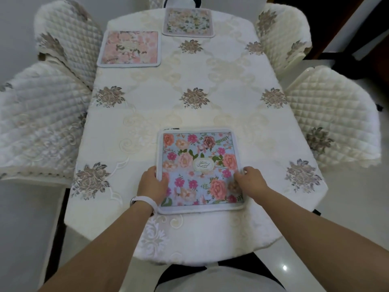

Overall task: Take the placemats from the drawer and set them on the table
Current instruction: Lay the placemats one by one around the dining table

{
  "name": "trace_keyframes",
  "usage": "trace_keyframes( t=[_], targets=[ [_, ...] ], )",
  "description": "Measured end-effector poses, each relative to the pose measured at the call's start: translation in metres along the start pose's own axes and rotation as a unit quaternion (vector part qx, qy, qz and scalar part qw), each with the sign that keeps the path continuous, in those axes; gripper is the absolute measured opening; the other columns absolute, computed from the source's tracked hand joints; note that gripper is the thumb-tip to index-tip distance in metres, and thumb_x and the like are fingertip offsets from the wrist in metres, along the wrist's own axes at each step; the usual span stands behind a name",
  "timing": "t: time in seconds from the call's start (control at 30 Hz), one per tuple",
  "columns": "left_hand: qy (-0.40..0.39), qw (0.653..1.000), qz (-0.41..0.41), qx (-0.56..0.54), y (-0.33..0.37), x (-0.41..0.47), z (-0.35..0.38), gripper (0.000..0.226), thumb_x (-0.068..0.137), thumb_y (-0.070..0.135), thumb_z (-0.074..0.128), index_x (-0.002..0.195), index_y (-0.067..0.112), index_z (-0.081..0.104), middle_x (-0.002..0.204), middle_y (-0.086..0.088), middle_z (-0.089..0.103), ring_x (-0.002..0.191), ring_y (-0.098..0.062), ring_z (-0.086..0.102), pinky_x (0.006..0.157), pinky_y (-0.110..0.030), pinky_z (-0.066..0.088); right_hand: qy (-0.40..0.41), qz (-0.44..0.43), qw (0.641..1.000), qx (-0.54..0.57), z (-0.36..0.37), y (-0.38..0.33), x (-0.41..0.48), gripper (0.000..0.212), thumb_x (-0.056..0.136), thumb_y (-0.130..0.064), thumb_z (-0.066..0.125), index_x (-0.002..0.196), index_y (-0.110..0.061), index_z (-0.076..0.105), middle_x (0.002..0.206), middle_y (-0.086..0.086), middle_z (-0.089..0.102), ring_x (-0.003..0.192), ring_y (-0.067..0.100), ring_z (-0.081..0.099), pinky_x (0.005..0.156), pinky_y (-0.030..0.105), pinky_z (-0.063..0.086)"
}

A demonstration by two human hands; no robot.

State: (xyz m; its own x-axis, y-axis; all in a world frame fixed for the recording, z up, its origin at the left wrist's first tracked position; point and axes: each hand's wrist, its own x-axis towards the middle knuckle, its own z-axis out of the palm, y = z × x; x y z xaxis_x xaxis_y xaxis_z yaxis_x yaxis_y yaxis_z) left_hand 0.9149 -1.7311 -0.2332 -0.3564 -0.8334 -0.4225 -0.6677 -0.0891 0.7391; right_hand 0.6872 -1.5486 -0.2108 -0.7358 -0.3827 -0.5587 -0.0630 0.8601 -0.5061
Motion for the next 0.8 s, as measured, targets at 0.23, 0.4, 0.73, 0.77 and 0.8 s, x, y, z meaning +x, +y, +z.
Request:
trace_keyframes(
  t=[0.23, 0.4, 0.73, 0.77, 0.8],
  targets=[
    [0.015, 0.995, -0.041, -0.088, 0.011, -0.007, 0.018, 0.028, 0.090, 0.011, 0.058, 0.113, 0.022, 0.047, 0.091, 0.001, 0.062, 0.072, -0.016, 0.061, 0.054, -0.024, 0.044, -0.009, 0.019, 0.997, 0.069, -0.008, 0.009, 0.005, 0.020, 0.088, -0.018, 0.060, 0.105, -0.013, 0.051, 0.095, 0.003, 0.061, 0.076, 0.014, 0.059, 0.056, 0.027, 0.045],
    [-0.037, 0.995, -0.028, -0.092, 0.022, -0.006, 0.032, 0.019, 0.090, 0.010, 0.059, 0.109, 0.015, 0.057, 0.094, -0.005, 0.065, 0.076, -0.017, 0.062, 0.054, -0.023, 0.045, -0.001, 0.026, 0.993, 0.114, -0.020, 0.022, 0.000, 0.016, 0.090, -0.013, 0.055, 0.106, -0.012, 0.052, 0.096, 0.004, 0.061, 0.079, 0.014, 0.060, 0.055, 0.025, 0.046],
    [-0.089, 0.991, 0.049, -0.082, 0.069, -0.025, 0.077, 0.019, 0.091, 0.009, 0.059, 0.108, 0.014, 0.053, 0.090, -0.008, 0.061, 0.069, -0.019, 0.057, 0.053, -0.025, 0.044, 0.084, 0.027, 0.983, 0.159, -0.069, 0.057, -0.022, 0.017, 0.090, -0.012, 0.053, 0.107, -0.014, 0.056, 0.092, -0.001, 0.063, 0.078, 0.013, 0.060, 0.056, 0.027, 0.047],
    [-0.095, 0.990, 0.054, -0.084, 0.075, -0.027, 0.083, 0.019, 0.090, 0.009, 0.060, 0.107, 0.015, 0.053, 0.090, -0.007, 0.061, 0.071, -0.019, 0.058, 0.054, -0.026, 0.044, 0.094, 0.031, 0.981, 0.168, -0.076, 0.063, -0.025, 0.019, 0.089, -0.012, 0.054, 0.108, -0.015, 0.057, 0.092, -0.001, 0.063, 0.079, 0.013, 0.061, 0.058, 0.027, 0.048],
    [-0.099, 0.990, 0.059, -0.084, 0.081, -0.030, 0.088, 0.019, 0.090, 0.010, 0.060, 0.106, 0.015, 0.053, 0.089, -0.006, 0.061, 0.072, -0.021, 0.059, 0.055, -0.027, 0.045, 0.102, 0.033, 0.978, 0.177, -0.083, 0.070, -0.028, 0.021, 0.088, -0.013, 0.055, 0.108, -0.016, 0.058, 0.093, -0.002, 0.064, 0.080, 0.013, 0.062, 0.061, 0.029, 0.050]
  ],
)
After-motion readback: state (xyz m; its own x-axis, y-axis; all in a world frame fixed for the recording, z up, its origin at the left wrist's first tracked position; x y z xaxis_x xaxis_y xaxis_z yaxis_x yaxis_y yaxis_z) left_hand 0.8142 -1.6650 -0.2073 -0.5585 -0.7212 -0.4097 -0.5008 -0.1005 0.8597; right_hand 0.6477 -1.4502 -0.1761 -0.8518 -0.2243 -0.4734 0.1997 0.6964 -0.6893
